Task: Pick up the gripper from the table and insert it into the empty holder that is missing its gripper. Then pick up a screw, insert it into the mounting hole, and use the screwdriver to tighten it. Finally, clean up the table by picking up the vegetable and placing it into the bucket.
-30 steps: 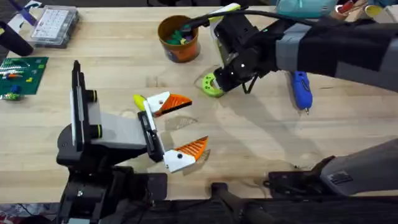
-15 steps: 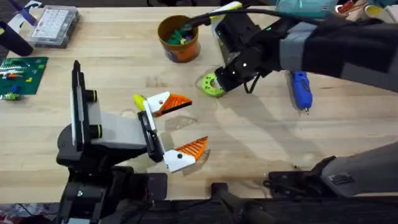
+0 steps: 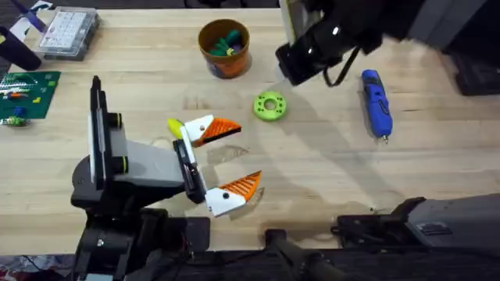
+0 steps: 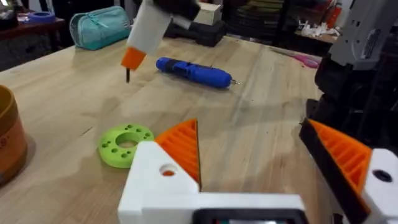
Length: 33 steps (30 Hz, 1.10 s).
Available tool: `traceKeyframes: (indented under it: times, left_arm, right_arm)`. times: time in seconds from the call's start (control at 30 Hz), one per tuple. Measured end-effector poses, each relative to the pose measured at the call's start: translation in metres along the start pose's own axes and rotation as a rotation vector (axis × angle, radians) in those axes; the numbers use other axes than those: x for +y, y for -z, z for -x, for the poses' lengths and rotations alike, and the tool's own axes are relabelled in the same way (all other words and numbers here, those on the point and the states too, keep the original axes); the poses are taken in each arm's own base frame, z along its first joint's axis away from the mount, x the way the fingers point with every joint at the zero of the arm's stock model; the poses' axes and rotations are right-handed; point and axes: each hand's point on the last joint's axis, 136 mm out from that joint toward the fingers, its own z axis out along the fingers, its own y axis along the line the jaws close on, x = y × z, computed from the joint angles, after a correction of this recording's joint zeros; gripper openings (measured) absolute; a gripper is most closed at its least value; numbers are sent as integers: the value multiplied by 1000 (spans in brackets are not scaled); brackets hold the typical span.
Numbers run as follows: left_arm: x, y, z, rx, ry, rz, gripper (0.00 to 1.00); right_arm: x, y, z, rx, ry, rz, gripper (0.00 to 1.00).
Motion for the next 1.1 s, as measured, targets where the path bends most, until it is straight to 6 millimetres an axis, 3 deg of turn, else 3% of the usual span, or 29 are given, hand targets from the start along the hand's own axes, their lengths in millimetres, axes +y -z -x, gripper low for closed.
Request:
traceKeyframes:
  times: [0.33,0.63,0.77,0.93,1.1]
  left_arm:
    - [0,0,0,0,0,0,986]
    - [0,0,0,0,0,0,986]
    - [0,0,0,0,0,0,986]
    - [0,0,0,0,0,0,986]
    - [0,0,0,0,0,0,986]
  right_arm:
    - [9,74,29,-51,110,66,7]
    - [33,115,47,-124,213,124,7]
    - [54,118,50,-100,283,158,7]
    - [92,107,50,-57,374,248,7]
    - [126,102,33,-3,473,320,7]
